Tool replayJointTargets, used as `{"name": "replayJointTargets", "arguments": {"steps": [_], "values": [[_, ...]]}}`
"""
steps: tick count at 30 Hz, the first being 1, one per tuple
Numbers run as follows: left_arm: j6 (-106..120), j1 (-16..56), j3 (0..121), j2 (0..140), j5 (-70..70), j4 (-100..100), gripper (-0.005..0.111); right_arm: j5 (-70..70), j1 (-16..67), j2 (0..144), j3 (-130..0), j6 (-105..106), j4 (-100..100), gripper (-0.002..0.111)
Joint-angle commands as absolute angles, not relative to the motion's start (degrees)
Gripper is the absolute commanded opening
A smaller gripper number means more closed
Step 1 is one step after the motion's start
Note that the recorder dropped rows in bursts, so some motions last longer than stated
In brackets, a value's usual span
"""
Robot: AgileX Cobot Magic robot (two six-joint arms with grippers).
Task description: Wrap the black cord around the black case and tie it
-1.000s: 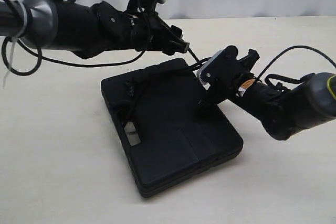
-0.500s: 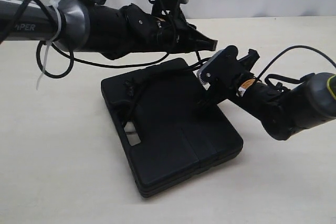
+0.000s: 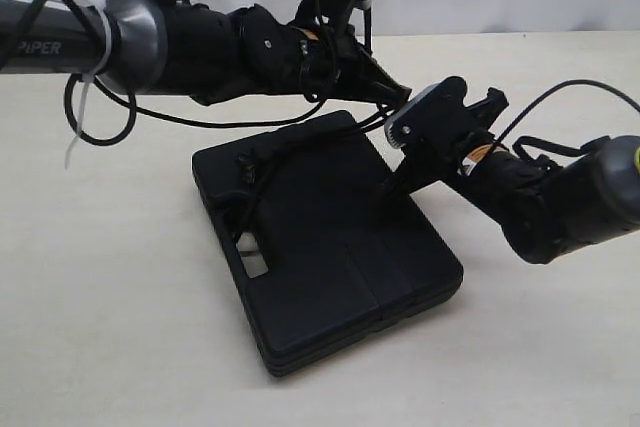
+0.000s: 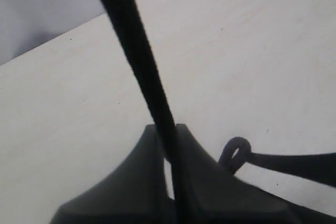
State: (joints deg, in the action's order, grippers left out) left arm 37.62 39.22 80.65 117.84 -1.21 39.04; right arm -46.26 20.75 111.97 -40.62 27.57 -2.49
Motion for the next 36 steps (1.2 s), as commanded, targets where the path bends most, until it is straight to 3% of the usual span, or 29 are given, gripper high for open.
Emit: {"name": "replayJointTargets", "arguments": {"steps": [1,5,30,36], "values": [[39.8,39.3,80.8,114.8,-1.5,38.0,0.000,-47.4,20.9,109.0,-39.2,27.5,-5.1,0.034],[42.0,39.3,80.8,111.8,-1.9,38.0,0.000,-47.5,20.9,107.1,-37.9,25.8,-5.1,0.040],[55.8,39.3,80.8,105.4,0.0,38.0,0.000,-43.4,20.9,100.2,-37.9,8.3,6.5,0.039],[60.1,39.3,80.8,105.4,1.4,38.0,0.000,-44.3,20.9,100.1,-41.6,-6.6,8.8,0.039]]}}
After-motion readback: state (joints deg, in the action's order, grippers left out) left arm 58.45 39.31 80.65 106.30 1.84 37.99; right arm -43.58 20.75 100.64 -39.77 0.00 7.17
